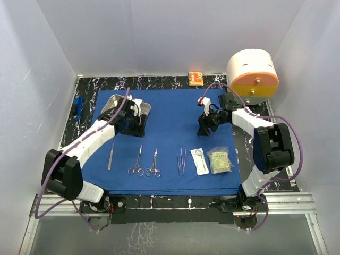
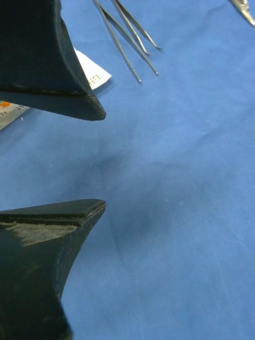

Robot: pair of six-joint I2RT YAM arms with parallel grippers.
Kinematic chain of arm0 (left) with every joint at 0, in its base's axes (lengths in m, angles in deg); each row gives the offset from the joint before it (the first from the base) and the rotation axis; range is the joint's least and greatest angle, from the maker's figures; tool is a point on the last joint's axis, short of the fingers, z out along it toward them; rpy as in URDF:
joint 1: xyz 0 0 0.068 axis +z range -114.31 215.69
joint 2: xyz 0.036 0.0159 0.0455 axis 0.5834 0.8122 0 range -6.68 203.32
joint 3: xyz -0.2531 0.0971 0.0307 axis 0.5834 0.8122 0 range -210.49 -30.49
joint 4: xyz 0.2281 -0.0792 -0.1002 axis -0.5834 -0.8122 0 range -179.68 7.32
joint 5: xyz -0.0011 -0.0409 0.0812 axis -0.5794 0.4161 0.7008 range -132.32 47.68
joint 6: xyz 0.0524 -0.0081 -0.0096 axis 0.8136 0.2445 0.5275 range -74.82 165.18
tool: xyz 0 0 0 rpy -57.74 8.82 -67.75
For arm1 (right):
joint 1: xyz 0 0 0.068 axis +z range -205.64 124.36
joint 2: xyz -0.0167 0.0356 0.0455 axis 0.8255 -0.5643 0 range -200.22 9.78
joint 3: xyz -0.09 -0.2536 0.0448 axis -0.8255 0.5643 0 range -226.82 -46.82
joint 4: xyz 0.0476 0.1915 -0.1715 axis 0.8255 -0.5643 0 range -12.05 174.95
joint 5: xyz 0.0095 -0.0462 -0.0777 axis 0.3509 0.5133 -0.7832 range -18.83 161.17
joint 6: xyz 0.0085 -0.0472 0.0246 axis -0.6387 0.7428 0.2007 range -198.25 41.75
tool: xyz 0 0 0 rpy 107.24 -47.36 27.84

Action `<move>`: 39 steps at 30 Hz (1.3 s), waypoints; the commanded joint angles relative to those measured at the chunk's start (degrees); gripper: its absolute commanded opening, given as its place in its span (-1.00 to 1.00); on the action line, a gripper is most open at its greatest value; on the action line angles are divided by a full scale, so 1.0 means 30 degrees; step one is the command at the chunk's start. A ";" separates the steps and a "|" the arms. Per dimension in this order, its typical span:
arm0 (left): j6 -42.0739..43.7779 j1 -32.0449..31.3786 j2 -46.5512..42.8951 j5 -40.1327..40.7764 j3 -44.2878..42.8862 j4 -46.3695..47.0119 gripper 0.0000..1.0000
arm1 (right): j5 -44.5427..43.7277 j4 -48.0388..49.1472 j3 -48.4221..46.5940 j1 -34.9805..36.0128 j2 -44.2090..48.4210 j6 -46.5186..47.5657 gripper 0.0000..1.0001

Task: Open and lay out the surgical kit
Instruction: Place the medical item in the surgical kit, then move the container to the center of the board.

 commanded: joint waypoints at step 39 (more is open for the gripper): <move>0.3532 0.3893 1.1523 0.2715 -1.1225 0.2366 0.92 | -0.0887 0.1121 -0.1804 -0.0287 0.2981 -0.2145 0.89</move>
